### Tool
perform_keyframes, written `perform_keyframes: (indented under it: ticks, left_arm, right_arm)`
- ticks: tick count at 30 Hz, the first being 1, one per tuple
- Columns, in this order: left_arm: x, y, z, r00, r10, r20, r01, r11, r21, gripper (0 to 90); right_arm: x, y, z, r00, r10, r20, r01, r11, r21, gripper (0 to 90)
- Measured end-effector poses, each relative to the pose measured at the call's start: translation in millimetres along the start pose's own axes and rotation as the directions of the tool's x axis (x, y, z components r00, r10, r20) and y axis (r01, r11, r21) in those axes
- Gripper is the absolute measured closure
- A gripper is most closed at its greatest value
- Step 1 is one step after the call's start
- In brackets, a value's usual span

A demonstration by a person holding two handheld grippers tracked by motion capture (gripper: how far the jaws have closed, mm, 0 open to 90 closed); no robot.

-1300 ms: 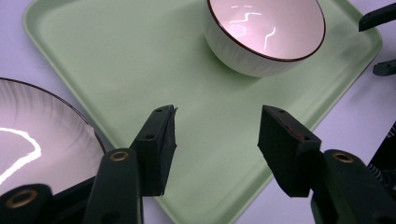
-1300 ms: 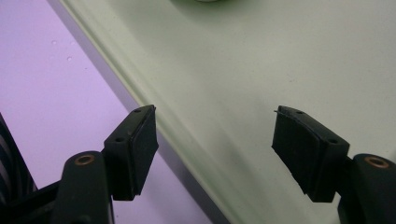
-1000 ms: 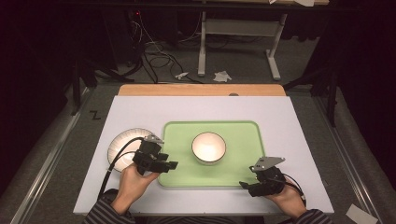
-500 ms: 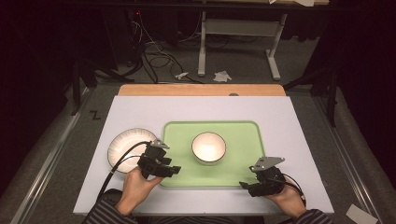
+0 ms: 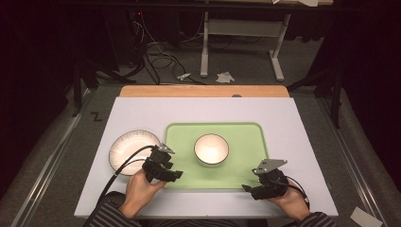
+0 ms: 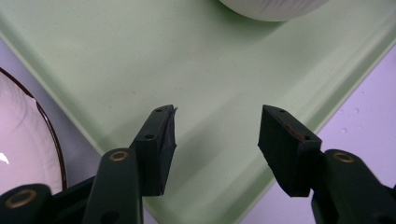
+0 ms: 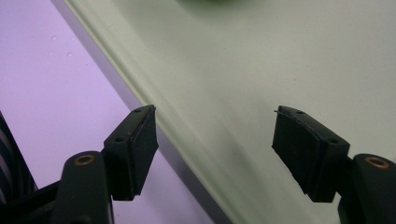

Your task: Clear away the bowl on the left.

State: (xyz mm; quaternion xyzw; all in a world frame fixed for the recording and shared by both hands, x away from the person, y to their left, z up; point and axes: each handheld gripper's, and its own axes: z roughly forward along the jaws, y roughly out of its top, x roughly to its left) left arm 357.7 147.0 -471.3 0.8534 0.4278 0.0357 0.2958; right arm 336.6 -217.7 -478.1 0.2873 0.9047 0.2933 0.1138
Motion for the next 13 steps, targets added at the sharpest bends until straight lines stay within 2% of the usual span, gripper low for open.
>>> perform_keyframes:
  ticks: [13]
  left_arm:
    - [0.9,0.2,2.1,1.0,-0.003,-0.007,0.003,0.9999,0.012,45.5]
  right_arm:
    - [-0.9,-0.2,0.4,1.0,0.006,-0.002,-0.006,1.0,0.001,32.4]
